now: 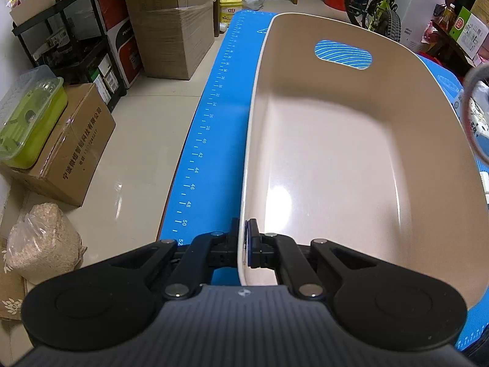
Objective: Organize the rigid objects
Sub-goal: 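Carry the tape roll into the basket and open the right gripper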
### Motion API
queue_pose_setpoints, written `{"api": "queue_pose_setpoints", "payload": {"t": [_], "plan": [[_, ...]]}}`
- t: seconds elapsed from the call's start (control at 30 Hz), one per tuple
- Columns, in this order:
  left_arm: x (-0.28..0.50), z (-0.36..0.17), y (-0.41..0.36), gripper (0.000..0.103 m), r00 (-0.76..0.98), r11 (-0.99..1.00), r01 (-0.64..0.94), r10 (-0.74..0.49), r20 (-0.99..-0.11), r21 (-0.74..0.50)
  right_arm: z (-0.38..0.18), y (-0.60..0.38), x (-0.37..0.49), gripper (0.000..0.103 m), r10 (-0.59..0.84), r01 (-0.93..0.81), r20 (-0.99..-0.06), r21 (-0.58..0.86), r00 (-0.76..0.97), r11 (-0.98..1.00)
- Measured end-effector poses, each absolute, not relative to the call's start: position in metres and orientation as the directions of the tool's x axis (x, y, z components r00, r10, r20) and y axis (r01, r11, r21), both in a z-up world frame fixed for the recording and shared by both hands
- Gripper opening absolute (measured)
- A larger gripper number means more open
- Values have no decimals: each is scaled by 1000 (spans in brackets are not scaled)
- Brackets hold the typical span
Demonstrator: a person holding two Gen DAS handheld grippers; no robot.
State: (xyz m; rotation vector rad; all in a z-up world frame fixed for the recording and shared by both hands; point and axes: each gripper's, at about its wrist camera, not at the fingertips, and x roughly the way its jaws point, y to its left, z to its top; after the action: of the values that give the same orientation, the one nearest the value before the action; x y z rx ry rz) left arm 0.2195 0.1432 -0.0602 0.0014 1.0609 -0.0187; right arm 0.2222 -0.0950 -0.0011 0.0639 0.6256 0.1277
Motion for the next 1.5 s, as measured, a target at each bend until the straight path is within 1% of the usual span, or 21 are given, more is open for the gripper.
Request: {"api": "queue_pose_setpoints", "payload": {"t": [0.13, 0.43, 0.63, 0.77, 0.87, 0.9, 0.93, 1.03, 1.27, 1.5], "plan": [[219, -60, 142, 5, 489, 1000, 19, -10, -872, -1, -10, -70, 233, 30, 184, -142, -602, 118, 777, 983], [218, -61, 138, 5, 490, 1000, 23, -1, -871, 12, -42, -32, 251, 30, 244, -234, -719, 116, 651, 965], [218, -62, 137, 5, 491, 1000, 25, 3, -871, 18, -64, -11, 260, 29, 234, -283, -795, 82, 559, 956], [218, -62, 137, 6, 491, 1000, 24, 3, -871, 17, -79, -1, 266, 30, 207, -310, -854, 57, 477, 949], [218, -62, 137, 6, 490, 1000, 25, 3, -872, 17, -86, 4, 266, 30, 183, -315, -880, 40, 439, 948], [218, -62, 137, 6, 490, 1000, 24, 3, -872, 18, -87, 4, 266, 30, 179, -315, -882, 37, 436, 948], [218, -62, 137, 6, 490, 1000, 24, 3, -871, 17, -87, 6, 264, 35, 180, -317, -880, 35, 439, 948], [218, -62, 136, 6, 490, 1000, 24, 3, -871, 18, -79, 5, 258, 54, 194, -329, -858, 31, 475, 944], [218, -61, 136, 6, 490, 999, 26, 6, -871, 22, -45, -14, 242, 62, 214, -323, -784, 18, 582, 946], [217, -61, 136, 6, 490, 1000, 26, 2, -872, 17, -13, -70, 229, 67, 183, -227, -700, 31, 691, 973]]}}
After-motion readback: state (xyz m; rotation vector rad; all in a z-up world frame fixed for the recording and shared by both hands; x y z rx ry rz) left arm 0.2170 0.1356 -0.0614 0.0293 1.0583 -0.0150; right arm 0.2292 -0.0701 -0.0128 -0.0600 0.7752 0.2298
